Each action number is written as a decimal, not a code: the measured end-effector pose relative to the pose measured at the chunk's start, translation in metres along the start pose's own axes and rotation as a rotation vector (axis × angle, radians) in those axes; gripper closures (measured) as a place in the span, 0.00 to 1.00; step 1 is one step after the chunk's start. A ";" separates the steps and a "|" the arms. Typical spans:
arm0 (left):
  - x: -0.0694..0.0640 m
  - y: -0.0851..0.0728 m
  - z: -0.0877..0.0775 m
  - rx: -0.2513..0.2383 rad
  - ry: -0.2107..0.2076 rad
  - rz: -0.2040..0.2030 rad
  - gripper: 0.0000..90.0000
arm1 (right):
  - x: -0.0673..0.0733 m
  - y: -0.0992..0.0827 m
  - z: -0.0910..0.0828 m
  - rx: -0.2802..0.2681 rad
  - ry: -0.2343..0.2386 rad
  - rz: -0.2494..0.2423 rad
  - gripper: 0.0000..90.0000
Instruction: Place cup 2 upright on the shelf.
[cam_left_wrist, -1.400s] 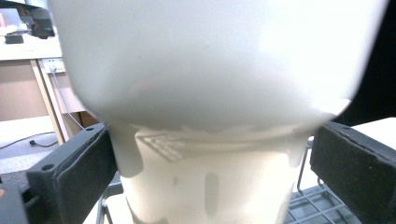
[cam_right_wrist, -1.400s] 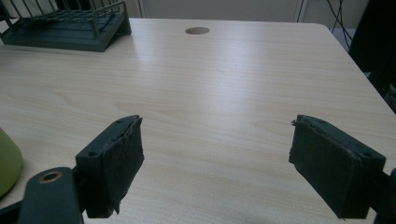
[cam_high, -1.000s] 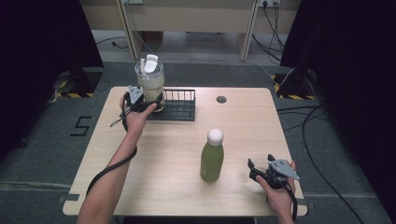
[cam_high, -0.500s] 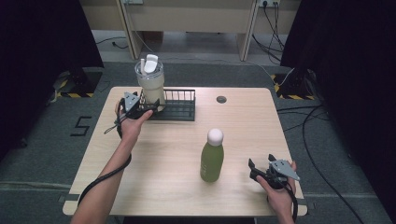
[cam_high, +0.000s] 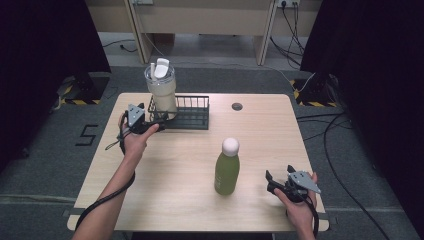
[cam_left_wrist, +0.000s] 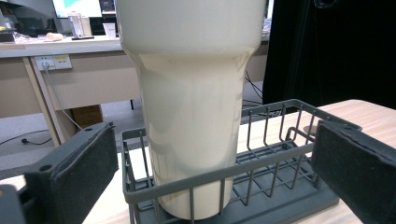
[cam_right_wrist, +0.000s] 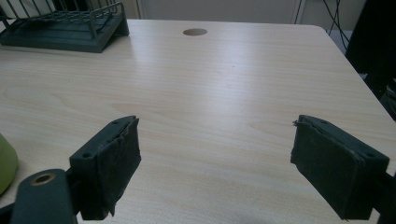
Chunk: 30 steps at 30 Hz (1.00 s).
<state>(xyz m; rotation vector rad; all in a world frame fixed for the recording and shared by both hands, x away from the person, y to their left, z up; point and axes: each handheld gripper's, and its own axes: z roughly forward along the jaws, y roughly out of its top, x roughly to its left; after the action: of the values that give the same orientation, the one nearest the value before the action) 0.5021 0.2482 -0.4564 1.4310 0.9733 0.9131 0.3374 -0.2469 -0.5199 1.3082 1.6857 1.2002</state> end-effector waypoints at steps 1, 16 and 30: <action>-0.001 0.000 -0.001 0.002 -0.002 0.003 0.00 | 0.000 0.000 0.000 0.001 0.000 0.000 0.17; -0.013 -0.001 -0.017 -0.011 -0.035 0.022 0.00 | 0.001 0.003 -0.005 -0.044 0.011 -0.012 0.17; -0.011 -0.004 -0.037 -0.018 -0.044 0.028 0.00 | 0.025 0.022 -0.021 -0.113 0.098 -0.019 0.17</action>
<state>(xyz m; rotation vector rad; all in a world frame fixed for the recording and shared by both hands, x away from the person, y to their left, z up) 0.4633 0.2514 -0.4581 1.4467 0.9122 0.9058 0.3189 -0.2264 -0.4913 1.1802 1.6684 1.3476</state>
